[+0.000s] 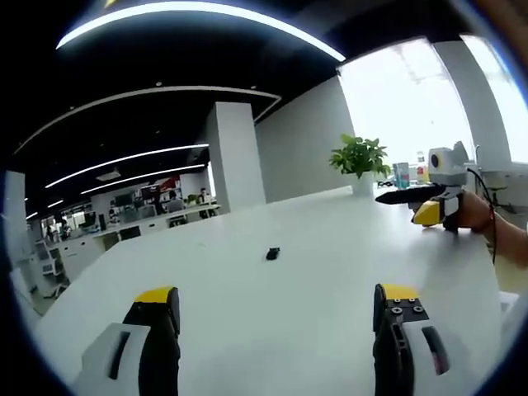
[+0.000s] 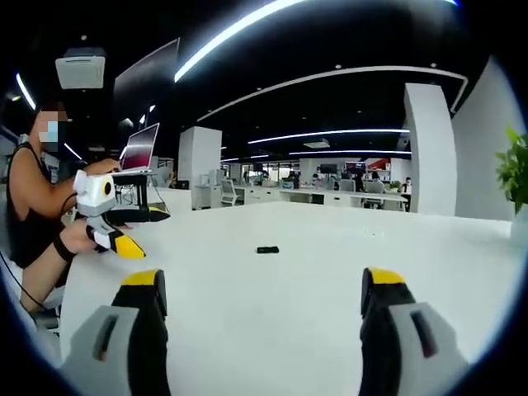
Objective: Snap the two parts of the plastic buckle together until the buckle closes and remains connected.
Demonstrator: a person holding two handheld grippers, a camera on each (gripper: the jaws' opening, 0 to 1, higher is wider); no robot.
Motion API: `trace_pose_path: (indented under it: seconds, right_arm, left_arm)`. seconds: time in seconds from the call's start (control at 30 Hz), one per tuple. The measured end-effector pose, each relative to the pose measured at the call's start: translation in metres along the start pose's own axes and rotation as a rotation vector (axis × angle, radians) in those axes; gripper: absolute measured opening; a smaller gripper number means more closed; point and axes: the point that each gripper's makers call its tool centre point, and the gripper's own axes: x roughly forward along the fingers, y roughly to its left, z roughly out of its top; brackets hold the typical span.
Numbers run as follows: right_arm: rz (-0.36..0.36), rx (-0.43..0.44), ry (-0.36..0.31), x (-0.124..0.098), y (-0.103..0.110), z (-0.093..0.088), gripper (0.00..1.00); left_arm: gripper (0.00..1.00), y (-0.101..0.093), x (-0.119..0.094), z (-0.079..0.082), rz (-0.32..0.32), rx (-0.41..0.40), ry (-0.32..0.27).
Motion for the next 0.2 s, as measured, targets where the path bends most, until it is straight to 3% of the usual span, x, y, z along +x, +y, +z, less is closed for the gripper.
trace_pose_path:
  seconds: [0.2]
  right_arm:
    - [0.0,0.002,0.001,-0.0001,0.0001,-0.0002,0.98]
  left_arm:
    - [0.99,-0.0026,-0.0015,0.0003,-0.004,-0.006,-0.006]
